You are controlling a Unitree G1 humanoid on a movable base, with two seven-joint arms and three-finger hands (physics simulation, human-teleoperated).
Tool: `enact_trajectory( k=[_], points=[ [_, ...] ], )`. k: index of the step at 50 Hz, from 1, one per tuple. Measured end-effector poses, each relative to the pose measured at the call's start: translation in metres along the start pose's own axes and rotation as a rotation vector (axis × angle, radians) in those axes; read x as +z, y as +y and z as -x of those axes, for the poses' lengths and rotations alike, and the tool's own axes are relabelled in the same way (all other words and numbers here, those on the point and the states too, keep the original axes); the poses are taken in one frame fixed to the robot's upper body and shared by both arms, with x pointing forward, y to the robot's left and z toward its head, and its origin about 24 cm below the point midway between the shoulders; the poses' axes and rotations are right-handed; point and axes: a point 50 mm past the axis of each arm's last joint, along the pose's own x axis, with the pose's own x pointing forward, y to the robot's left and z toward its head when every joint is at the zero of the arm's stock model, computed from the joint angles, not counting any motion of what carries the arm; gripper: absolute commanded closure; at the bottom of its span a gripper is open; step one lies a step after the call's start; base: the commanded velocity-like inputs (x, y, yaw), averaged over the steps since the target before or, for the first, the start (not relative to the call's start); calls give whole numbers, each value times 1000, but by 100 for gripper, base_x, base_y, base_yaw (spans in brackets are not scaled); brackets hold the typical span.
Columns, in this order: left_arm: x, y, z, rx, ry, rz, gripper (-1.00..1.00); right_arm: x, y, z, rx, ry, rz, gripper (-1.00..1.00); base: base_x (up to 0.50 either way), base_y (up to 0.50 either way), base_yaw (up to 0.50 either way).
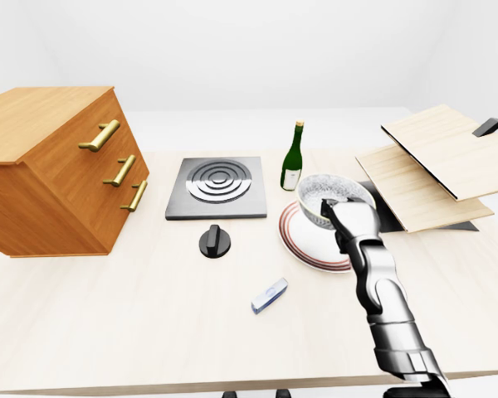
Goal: Pick up the akita bowl and put it on the plate.
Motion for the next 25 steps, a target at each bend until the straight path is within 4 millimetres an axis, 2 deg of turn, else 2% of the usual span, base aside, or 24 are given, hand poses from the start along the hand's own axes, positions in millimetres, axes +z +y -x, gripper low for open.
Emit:
enact_trajectory(
  k=[16,25],
  points=[
    [0,0,0,1,0,5,-100,-2,10,-46,-6,3,-90,100,0,0,0],
    [0,0,0,1,0,7,-100,-2,14,-62,-23,22,-81,100,0,0,0]
  ],
)
